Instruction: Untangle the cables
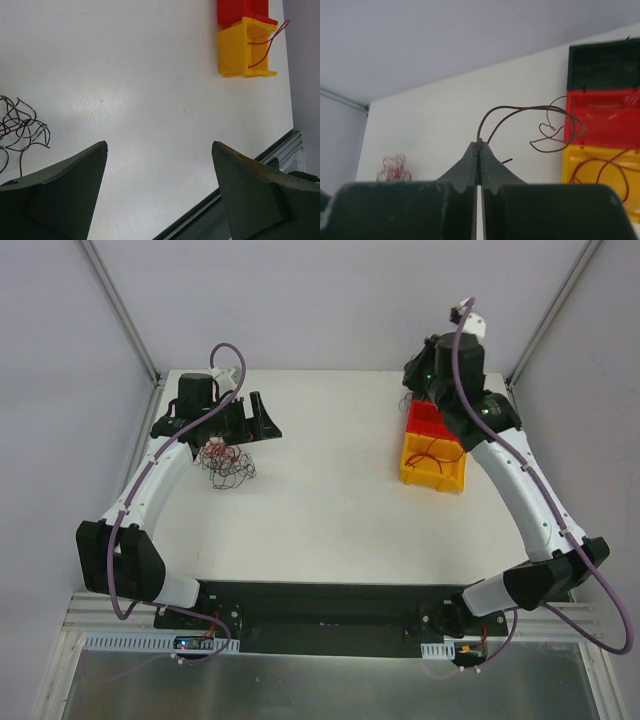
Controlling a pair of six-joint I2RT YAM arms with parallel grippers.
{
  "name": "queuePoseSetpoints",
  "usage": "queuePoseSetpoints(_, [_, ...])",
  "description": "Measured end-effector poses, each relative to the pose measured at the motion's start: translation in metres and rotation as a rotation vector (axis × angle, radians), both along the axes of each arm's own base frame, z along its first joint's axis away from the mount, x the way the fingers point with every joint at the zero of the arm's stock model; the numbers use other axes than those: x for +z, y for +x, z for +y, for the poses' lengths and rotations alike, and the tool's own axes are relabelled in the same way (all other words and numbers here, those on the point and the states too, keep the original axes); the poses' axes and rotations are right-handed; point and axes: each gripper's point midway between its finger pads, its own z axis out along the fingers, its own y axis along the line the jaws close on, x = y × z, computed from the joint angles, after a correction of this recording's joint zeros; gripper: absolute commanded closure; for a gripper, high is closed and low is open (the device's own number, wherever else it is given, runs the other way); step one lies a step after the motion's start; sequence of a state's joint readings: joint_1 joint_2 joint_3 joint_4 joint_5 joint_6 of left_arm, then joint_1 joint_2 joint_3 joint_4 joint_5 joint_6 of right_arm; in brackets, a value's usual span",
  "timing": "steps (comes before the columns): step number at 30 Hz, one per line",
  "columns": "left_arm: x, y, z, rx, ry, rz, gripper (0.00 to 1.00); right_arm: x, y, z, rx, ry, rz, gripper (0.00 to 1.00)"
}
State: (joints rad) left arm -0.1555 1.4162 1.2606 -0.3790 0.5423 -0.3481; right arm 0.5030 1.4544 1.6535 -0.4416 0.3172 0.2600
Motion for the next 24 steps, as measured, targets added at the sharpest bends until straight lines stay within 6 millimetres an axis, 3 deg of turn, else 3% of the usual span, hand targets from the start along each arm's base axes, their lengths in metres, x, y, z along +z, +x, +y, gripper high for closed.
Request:
queuePoseSetpoints(2, [0.0, 0.0, 0.0, 0.0, 0.0, 0.0, 0.15, 0.036, 0.011, -0.023, -0.046, 0.017, -0.078, 1.0])
queuePoseSetpoints(4, [0.0, 0.0, 0.0, 0.0, 0.0, 0.0, 0.15, 0.057, 0.019, -0.041, -0.087, 0.026, -0.123, 1.0])
queuePoseSetpoints(7, [0.0, 0.0, 0.0, 0.0, 0.0, 0.0, 0.15, 0.063, 0.028, -0.061, -0.129, 0.022, -0.137, 1.0])
queuePoseSetpoints(24, [0.0, 0.0, 0.0, 0.0, 0.0, 0.0, 0.15, -0.026, 0.066, -0.125, -0.209, -0.055, 0.073, 1.0])
